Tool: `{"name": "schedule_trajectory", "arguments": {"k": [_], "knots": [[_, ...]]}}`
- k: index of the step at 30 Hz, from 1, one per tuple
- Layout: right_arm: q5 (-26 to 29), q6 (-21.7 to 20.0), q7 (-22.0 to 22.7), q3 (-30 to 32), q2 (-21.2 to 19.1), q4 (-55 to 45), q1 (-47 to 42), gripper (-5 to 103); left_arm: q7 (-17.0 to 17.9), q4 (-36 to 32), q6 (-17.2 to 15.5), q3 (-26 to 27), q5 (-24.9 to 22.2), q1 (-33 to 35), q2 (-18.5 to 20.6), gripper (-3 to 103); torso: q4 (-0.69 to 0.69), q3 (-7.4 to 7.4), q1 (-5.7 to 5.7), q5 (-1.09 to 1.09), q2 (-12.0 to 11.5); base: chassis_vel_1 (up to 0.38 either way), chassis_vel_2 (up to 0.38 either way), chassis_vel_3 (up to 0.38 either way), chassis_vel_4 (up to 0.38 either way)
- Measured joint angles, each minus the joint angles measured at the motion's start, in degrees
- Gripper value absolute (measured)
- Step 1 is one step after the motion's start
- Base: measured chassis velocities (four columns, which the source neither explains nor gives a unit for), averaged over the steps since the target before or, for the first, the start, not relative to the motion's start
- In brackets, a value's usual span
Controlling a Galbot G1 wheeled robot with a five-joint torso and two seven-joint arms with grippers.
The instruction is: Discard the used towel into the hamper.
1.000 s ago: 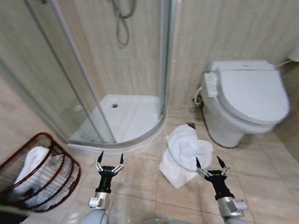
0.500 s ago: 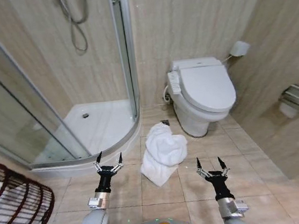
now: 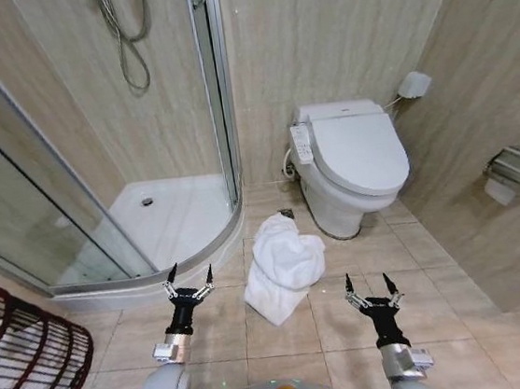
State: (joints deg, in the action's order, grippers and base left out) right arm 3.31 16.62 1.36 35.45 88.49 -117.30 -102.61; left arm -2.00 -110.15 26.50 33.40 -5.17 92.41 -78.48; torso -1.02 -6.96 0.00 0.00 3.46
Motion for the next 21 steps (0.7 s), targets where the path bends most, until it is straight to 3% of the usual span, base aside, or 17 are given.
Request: {"name": "schedule_trajectory", "arguments": {"k": [12, 16, 21], "knots": [[0.10, 0.12, 0.26, 0.14, -0.22, -0.07, -0.02, 100, -0.29, -0.62, -0.26, 0.03, 0.08, 0.34, -0.16, 100, 0.01, 0.00, 0.00, 0.00, 0.00, -0.078, 0.066, 0.076, -0.081], [0.34, 0.17, 0.32, 0.33, -0.33, -0.12, 0.08, 100, -0.12, -1.85, -3.04, -0.09, -0.25, 1.01, 0.15, 100, 0.00, 0.00, 0.00, 0.00, 0.00, -0.046, 0.062, 0.065, -0.040], [3.19, -2.30, -0.82, 0.77, -1.17, -0.64, 0.89, 100, 1.56, -6.54, -20.44, -1.61, -7.47, 1.12, 4.97, 100, 0.00, 0.00, 0.00, -0.01, 0.00, -0.004, 0.012, 0.013, -0.006]]}}
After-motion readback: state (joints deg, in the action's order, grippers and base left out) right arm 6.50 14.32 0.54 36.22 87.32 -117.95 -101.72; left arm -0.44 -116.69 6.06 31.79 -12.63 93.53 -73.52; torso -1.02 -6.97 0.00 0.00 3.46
